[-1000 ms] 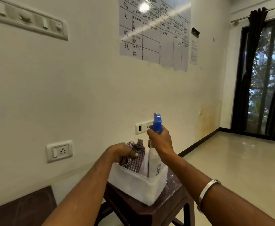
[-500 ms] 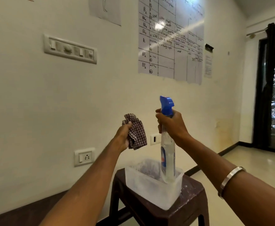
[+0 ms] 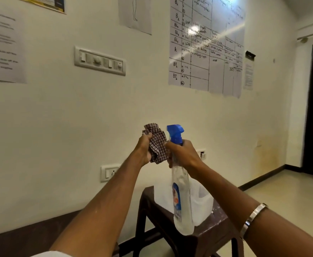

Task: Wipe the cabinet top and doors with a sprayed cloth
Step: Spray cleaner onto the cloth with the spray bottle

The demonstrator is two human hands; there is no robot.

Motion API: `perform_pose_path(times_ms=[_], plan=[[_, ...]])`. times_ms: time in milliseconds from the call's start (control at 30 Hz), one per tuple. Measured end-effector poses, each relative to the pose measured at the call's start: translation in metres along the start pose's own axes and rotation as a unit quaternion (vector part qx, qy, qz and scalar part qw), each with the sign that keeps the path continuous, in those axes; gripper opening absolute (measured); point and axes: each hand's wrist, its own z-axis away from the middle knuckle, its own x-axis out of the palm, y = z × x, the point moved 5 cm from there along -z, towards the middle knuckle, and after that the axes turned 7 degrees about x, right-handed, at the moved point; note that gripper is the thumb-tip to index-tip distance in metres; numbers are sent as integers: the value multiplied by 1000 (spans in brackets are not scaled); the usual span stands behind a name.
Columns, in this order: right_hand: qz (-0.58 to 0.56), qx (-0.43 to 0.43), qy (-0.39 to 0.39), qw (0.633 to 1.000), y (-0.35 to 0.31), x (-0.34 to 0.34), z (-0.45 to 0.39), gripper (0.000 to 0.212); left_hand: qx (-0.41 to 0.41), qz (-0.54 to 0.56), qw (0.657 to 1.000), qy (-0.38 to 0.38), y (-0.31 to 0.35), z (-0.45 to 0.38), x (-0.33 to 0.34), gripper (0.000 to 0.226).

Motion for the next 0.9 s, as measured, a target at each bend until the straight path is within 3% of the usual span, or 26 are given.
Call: perform_pose_path(times_ms=[133,433,900], plan=[[15,30,20,999,16,-12,-4,22,-17,-13,1000,10,-18,-4,-7,36],[38,44,-54,997,26,2,5,15,-15,-9,1000,-2,-26,-7,-6,37],[36,64,-20,997,30,-13,10,14,-14,-2,1000,-9,-22,1,-5,36]])
